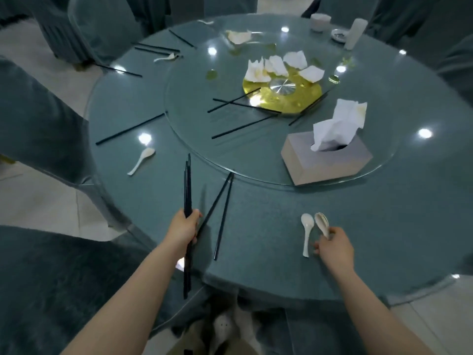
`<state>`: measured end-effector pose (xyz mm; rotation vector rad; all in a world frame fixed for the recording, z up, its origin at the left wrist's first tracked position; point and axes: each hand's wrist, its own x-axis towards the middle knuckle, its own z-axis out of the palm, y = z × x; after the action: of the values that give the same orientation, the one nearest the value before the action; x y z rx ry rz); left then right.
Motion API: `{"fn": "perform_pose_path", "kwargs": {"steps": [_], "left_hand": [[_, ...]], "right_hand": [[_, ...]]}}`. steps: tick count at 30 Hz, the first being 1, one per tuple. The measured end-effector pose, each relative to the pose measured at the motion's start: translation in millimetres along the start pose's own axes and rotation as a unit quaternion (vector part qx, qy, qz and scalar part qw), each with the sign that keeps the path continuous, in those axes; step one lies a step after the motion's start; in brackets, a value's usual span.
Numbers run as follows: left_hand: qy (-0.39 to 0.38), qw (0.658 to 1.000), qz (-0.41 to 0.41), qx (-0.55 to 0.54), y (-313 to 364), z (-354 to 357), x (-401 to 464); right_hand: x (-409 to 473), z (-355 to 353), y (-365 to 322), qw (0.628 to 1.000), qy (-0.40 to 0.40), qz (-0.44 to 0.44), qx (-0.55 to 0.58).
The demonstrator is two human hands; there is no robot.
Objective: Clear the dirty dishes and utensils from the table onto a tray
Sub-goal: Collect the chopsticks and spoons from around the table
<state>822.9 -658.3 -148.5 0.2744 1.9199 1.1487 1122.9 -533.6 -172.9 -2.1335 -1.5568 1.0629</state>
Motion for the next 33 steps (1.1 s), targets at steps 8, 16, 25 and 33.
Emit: {"fn": "perform_pose_path", "kwargs": {"steps": [8,16,25,33], "left_hand": [[0.042,0.953,0.094,0.286,7.5,45.7,52.9],[0.039,0.896,0.103,0.43,2.5,63.9,73.4],[-0.023,0.843,0.11,0.526,8.5,50.6,73.4],[-0.069,0.892,0.114,0.432,16.9,28.3,72.2]], "right_hand": [[11.7,20.0,-6.7,0.999,0.034,0.033,-0.021],[16.5,34.9,-14.0,0.983,0.025,-0.036,-0.176],[13.5,41.5,-13.8,0.982,0.016,-0.043,-0.181],[4.5,35.6,-25.9,0.995,-0.028,-0.072,-0.067]]}}
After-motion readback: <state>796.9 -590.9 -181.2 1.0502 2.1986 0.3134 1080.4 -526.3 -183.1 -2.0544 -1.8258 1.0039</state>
